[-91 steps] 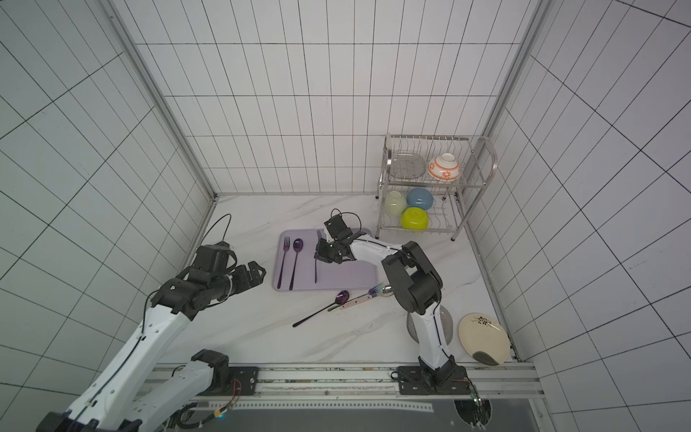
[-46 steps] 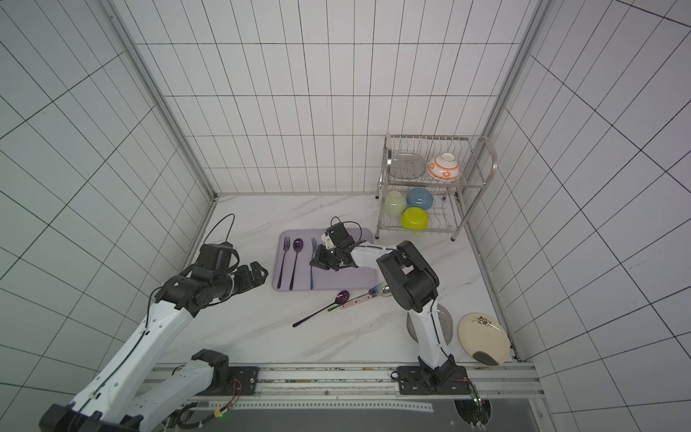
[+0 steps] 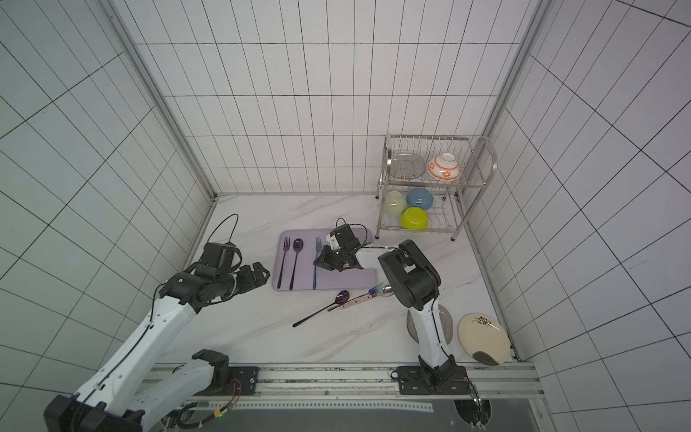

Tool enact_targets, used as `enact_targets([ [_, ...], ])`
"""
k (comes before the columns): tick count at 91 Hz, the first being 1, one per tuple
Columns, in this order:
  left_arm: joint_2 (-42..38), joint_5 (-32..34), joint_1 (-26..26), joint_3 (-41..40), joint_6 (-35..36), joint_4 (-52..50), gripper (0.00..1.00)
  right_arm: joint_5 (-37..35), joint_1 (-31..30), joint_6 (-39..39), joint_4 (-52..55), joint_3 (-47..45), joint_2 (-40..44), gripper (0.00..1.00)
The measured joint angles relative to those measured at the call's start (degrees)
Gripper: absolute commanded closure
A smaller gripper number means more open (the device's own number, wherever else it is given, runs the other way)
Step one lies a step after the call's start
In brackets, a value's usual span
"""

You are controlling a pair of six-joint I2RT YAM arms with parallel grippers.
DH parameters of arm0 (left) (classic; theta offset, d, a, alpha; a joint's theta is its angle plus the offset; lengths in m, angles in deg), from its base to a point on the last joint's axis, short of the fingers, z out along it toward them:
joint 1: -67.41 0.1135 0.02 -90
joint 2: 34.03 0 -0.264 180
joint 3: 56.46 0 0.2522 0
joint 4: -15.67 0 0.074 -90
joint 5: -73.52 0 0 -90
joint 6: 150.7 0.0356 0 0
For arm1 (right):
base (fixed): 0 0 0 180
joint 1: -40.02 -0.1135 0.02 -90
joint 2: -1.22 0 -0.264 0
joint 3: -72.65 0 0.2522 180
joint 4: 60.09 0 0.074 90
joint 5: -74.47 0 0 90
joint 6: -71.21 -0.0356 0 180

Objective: Set the spoon and fork side by side
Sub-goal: Adjust the fork on the tray, then pick up the spoon from the center of the board.

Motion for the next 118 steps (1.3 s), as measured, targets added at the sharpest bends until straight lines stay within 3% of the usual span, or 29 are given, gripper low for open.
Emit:
enact_targets([
  [18,0.24,-0.11,0.00,0.00,0.00,0.04,0.02,0.13,0.63,0.00,-0.07,-0.44,0.04,0.83],
  [38,0.50,-1.55,0.00,0.00,0.39,0.24,0.02,-0.98,0.66,2.60,3.63,-0.44,2.03,0.70],
  [59,0.74,-2.99,-1.49,0.00,0.48,0.50,0.02,-6.23,0.66,6.08,12.94,-0.83,9.60,0.61],
  [69,1.03,-1.38,-8.44,0.00,0.35,1.16,0.03,-10.84,0.66,8.07,17.62,-2.86,18.10,0.60],
  [79,3.21,1.42,-19.63,0.00,-0.37,2.38,0.06,-15.93,0.81,9.88,22.45,-5.75,27.47,0.60],
  [96,14.01,4.90,-36.83,0.31,-0.44,5.97,0.13,-23.54,3.02,10.71,29.86,-14.73,43.50,0.63],
  [107,23.43,6.64,-41.94,2.12,1.14,7.48,0.16,-27.36,5.66,10.23,33.77,-21.31,52.39,0.64],
  [118,31.67,7.78,-43.91,5.40,3.56,8.83,0.24,-29.64,7.93,9.55,36.81,-26.03,59.32,0.65],
])
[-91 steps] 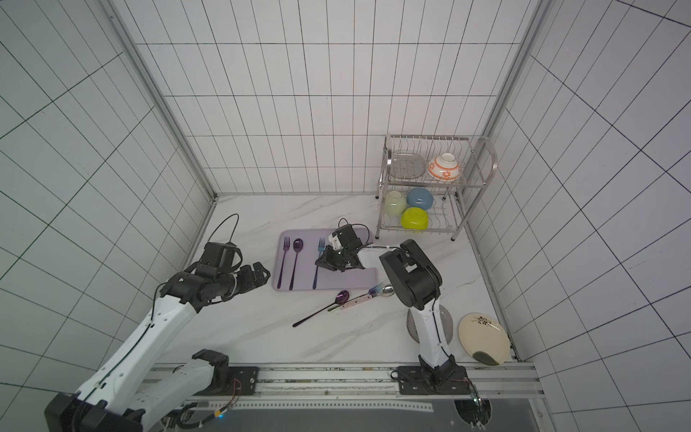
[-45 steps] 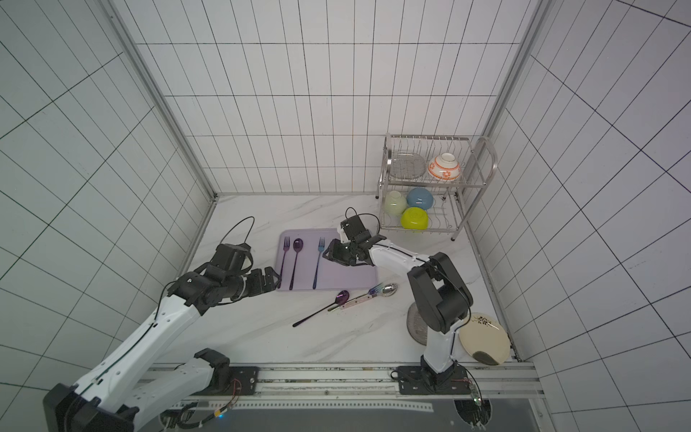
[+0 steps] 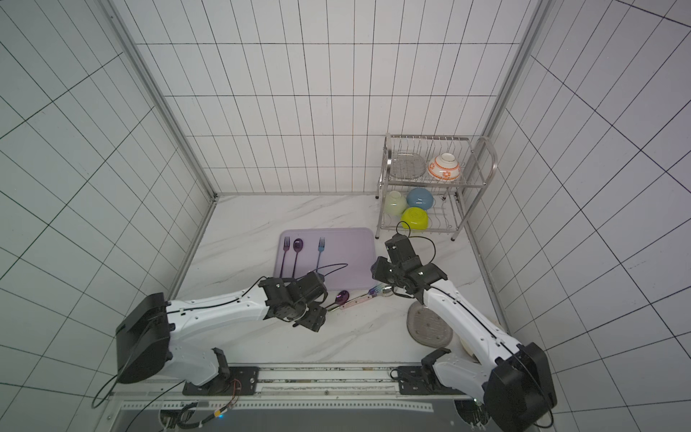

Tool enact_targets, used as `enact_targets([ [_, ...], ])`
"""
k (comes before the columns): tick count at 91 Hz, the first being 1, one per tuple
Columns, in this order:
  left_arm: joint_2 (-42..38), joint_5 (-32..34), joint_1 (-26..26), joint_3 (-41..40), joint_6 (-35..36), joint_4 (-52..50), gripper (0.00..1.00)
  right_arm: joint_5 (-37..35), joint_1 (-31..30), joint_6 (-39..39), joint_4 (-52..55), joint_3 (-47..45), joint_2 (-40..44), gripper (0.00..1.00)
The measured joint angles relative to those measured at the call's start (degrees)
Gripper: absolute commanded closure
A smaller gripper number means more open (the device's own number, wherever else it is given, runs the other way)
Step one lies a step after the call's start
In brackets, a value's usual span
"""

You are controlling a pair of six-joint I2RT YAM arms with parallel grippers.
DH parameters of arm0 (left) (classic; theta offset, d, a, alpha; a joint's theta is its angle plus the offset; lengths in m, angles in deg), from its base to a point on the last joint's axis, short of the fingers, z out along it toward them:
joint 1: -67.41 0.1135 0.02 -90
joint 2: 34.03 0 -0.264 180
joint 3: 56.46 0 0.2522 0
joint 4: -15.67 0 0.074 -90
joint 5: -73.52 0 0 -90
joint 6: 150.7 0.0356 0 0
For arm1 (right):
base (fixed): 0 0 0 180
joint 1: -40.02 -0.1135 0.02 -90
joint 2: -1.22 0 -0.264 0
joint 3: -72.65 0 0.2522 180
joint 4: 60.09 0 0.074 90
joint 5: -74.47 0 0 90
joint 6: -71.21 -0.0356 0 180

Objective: Set the spoon and fork side by side
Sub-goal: Pick up the spoon from the center of the board.

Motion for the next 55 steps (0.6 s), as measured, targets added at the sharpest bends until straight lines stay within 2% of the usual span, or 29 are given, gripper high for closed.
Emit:
enact_targets([
  [14,7.61,1.68,0.72,5.57,4.94,-0.02,0.32,-1.38,1.53,-0.15,2.60,-2.03,4.42,0.65],
  [27,10.93,1.18,3.28,8.81,9.77,-0.26,0.44,-1.49,2.93,-0.11,3.17,-2.58,5.97,0.65],
  [41,13.53,-1.73,5.84,10.43,15.41,-1.31,0.49,-1.44,4.74,-0.04,3.54,-3.56,6.58,0.65],
  [55,14.64,-4.48,5.68,10.47,19.06,-1.99,0.50,-1.36,6.08,0.33,3.96,-4.17,6.60,0.65],
])
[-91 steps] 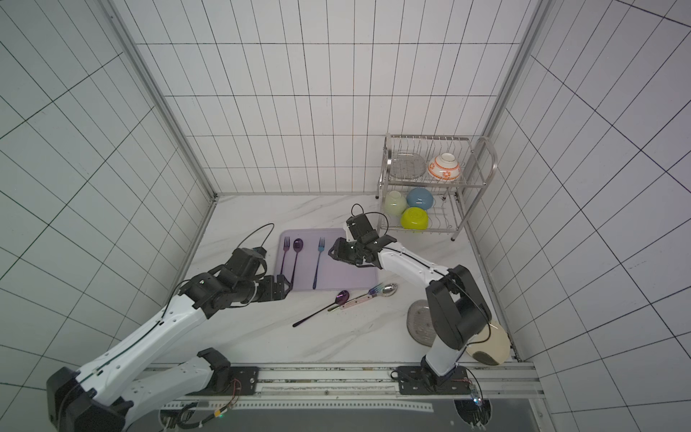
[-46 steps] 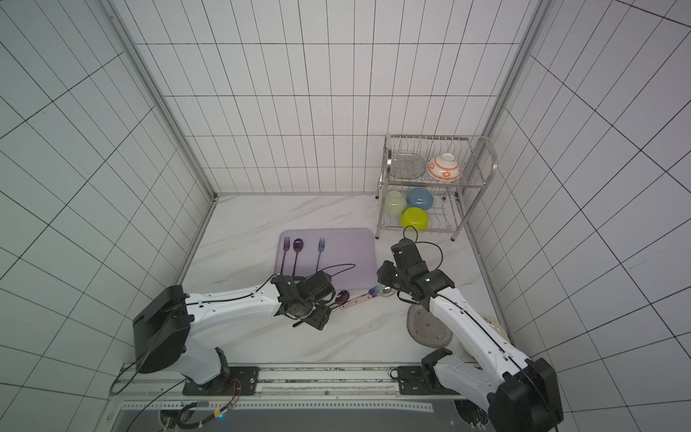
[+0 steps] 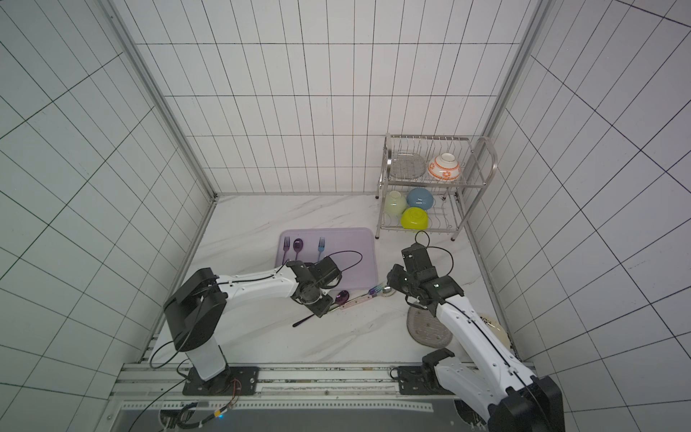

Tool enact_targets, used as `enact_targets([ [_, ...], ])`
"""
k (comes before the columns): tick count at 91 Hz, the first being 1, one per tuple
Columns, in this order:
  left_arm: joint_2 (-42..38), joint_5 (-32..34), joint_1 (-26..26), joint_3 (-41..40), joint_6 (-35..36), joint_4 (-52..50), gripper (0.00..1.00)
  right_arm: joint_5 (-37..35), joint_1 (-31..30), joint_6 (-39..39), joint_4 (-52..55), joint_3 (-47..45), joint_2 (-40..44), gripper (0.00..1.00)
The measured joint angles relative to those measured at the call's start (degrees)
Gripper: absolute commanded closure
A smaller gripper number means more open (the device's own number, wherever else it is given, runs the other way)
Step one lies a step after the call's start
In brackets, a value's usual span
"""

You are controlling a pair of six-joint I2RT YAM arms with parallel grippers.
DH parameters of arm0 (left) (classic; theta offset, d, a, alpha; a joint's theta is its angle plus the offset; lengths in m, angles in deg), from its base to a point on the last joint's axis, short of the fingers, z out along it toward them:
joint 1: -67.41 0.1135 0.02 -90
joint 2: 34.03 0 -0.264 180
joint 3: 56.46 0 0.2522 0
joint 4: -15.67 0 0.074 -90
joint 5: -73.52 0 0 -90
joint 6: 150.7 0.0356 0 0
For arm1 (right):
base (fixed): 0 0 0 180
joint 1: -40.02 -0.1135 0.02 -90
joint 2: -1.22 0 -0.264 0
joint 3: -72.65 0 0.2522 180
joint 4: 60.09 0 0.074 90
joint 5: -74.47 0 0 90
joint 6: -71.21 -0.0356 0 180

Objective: Set the spoon and fork side by side
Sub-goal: Pick up the spoon from the center of the board.

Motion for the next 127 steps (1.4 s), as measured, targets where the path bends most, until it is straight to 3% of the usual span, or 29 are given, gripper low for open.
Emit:
enact_targets([
  [26,3.06,0.81,0.15,0.72,2.27,-0.37,0.58,0.44,1.53,0.26,-0.09,0.00,-0.17,0.65],
  [49,3.89,1.49,-0.11,1.79,3.78,-0.09,0.71,1.14,2.43,0.61,-0.09,0.00,-0.35,0.66],
  [78,2.84,0.46,-2.03,0.04,3.15,2.27,1.00,1.27,2.99,0.61,-0.09,-0.90,-0.37,0.66],
  [110,-1.14,-2.08,-2.47,-3.39,2.16,3.19,1.00,1.25,3.32,0.04,-0.63,-2.60,-0.35,0.66],
  [127,-8.17,-3.80,-2.60,-3.02,0.57,3.06,1.00,0.96,3.54,-0.42,-1.01,-2.82,-0.28,0.66],
])
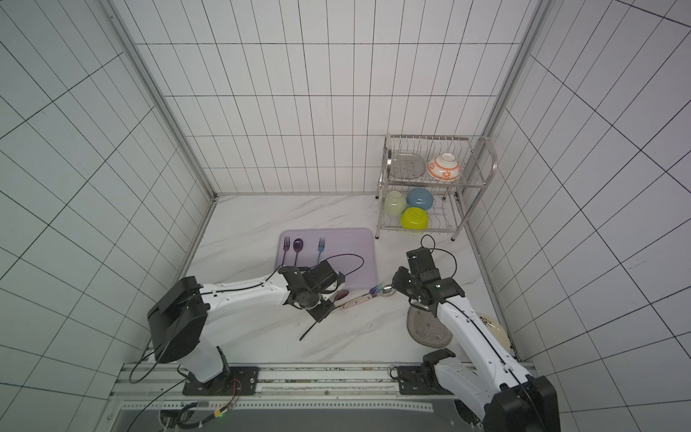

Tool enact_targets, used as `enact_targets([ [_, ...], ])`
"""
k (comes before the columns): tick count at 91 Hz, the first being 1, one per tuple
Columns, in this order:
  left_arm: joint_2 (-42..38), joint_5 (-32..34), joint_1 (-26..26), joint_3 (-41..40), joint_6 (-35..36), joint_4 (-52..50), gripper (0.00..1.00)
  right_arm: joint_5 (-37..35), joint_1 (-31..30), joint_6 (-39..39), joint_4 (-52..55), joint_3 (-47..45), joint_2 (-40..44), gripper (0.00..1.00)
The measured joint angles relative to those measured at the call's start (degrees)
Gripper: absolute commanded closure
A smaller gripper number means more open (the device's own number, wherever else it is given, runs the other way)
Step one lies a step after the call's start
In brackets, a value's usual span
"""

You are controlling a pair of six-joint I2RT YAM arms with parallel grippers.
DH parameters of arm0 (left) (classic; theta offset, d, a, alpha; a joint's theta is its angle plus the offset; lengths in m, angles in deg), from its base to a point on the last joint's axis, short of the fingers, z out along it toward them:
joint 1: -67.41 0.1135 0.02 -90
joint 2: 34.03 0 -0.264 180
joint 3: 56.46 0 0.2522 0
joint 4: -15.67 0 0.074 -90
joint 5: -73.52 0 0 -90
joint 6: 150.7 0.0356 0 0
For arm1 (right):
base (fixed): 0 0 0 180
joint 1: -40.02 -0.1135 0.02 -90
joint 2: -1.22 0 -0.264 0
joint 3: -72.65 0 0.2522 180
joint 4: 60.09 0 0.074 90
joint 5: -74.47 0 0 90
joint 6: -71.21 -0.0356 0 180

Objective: Set the spoon and fork side by side
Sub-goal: Pick up the spoon from the center of the board, then place the spoon on the tray.

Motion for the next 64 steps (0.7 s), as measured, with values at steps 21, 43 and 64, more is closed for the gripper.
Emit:
enact_targets([
  [21,-2.93,-4.00,4.42,5.46,-6.38,0.79,1.00,-0.96,0.37,-0.04,-0.35,-0.22,1.31,0.68],
  [43,6.10,-9.79,14.60,14.93,-13.44,3.56,1.00,-1.05,0.70,-0.04,-0.37,-0.31,1.62,0.68],
  [64,19.67,-12.28,20.57,22.97,-17.70,5.33,1.00,0.09,0.74,0.39,-0.39,-0.33,0.85,0.68],
])
